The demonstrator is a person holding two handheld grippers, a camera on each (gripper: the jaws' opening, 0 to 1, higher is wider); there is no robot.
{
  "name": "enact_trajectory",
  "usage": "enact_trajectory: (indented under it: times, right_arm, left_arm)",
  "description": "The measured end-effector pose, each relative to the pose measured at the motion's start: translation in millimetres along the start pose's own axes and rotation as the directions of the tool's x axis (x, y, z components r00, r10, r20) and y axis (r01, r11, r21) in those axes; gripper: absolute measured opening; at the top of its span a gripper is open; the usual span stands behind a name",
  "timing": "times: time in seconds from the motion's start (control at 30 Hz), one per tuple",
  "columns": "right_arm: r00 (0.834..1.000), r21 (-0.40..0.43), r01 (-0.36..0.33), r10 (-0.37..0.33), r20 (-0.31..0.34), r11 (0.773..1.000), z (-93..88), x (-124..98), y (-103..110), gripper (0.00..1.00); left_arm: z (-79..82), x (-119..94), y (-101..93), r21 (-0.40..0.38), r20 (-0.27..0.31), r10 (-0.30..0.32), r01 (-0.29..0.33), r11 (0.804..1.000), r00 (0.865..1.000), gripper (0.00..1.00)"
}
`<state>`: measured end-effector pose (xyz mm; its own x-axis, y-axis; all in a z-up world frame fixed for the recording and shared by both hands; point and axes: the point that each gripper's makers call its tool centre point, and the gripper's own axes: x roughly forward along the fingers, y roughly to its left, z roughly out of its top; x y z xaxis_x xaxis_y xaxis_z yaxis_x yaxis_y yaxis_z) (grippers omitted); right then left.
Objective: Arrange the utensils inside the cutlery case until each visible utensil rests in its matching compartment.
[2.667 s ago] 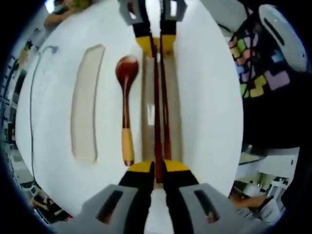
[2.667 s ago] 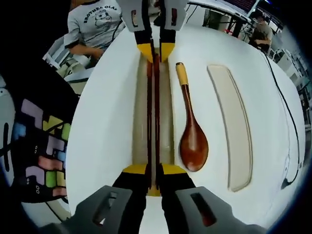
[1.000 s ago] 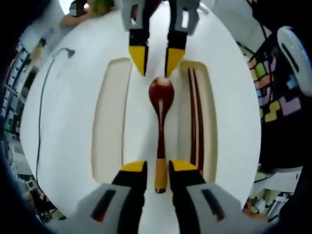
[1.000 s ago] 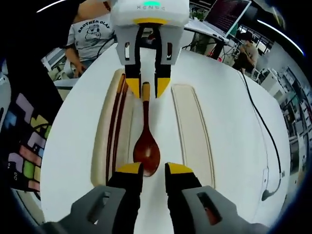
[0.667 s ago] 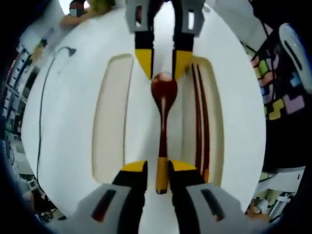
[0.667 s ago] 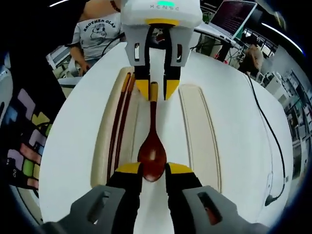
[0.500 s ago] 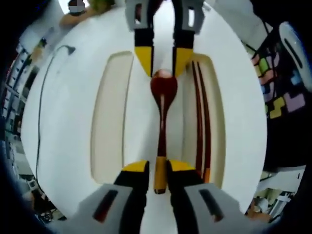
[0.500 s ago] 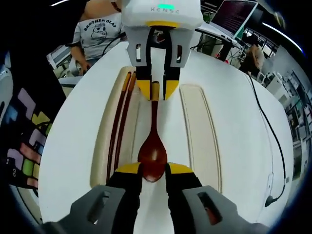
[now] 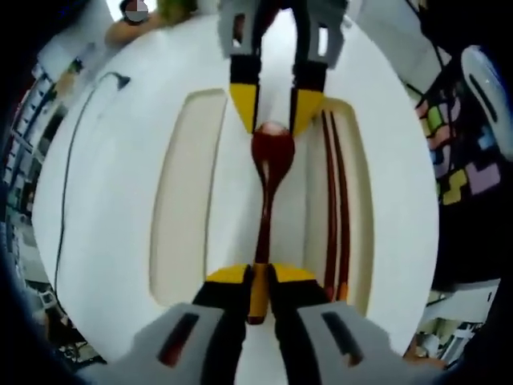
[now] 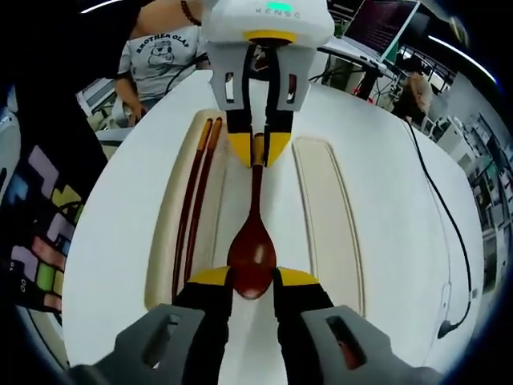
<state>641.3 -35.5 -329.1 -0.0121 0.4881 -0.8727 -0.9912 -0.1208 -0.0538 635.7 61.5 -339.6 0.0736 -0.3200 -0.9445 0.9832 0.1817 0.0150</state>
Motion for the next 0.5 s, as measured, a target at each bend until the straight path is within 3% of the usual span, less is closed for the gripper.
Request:
enact_trajectory:
  times: [0.1,0.27,0.5]
  right_arm:
    - [1.0,-0.025,0.017,-0.016,0.014,1.0,0.9,-0.4,-2.1,0.24]
    - [0.999,-0.039,0.035,-0.035,0.016,0.999,0.8,-0.7,-3.7,0.25]
    - [0.999,-0.038,0.044,-0.043,0.016,0.998,0.0,-0.9,-4.6,0.25]
  left_arm:
    - [-0.3,-0.7,-0.1,0.012,0.014,-0.034,0.034,0.999,0.999,0.09]
    - [0.9,-1.5,2.1,-0.141,0.069,-0.153,0.162,0.977,0.986,0.09]
    - [1.9,-1.4,1.3,-0.122,0.07,-0.175,0.183,0.975,0.982,0.09]
